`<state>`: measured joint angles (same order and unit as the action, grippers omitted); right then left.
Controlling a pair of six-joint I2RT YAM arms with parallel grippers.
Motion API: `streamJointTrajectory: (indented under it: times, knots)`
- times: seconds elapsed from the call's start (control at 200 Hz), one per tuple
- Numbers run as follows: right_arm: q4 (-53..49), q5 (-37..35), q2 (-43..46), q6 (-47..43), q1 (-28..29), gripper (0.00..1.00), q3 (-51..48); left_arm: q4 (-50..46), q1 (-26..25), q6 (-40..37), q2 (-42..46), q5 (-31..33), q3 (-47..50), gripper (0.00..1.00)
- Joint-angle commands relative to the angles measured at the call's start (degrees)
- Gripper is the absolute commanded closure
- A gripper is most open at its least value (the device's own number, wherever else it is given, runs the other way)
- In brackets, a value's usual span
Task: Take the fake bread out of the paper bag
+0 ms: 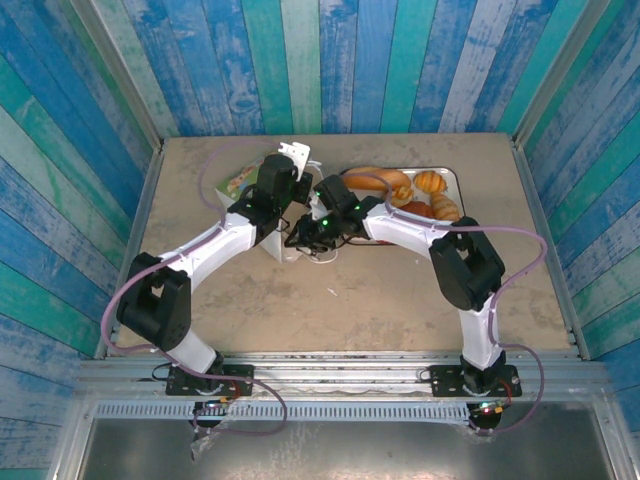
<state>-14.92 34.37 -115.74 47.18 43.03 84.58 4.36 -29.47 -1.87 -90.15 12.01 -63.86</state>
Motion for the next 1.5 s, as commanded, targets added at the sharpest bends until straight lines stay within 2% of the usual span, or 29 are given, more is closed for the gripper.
streamJointTrajectory:
  times: [0.0, 0.451, 0.796, 1.027, 1.197, 1.498]
  knots:
    - [2.24, 0.70, -2.43, 0.44, -0.30, 0.57, 2.57, 1.13, -0.23, 0.98, 2.87, -1.84, -0.55, 1.00]
    - [7.76, 3.19, -6.56, 2.05, -0.40, 0.53, 6.23, 0.70, -0.23, 1.52, 2.65, -4.33, -0.79, 1.00]
    - [7.99, 1.14, -7.95, 2.02, -1.00, 0.52, 7.58, 0.18, -0.24, 1.52, 2.51, -5.44, -1.10, 1.00]
    - [7.62, 1.49, -10.35, 3.01, -1.15, 0.59, 9.18, 0.34, -0.23, 1.68, 2.63, -5.40, -1.01, 1.00]
    - [7.05, 1.18, -10.76, 2.44, -1.25, 0.75, 9.91, 0.38, -0.23, 1.78, 2.36, -4.72, -0.92, 1.00]
    - [5.43, -1.24, -4.30, -0.61, -1.26, 0.91, 4.74, 0.65, -0.23, -0.02, 2.08, 0.32, -0.06, 1.00]
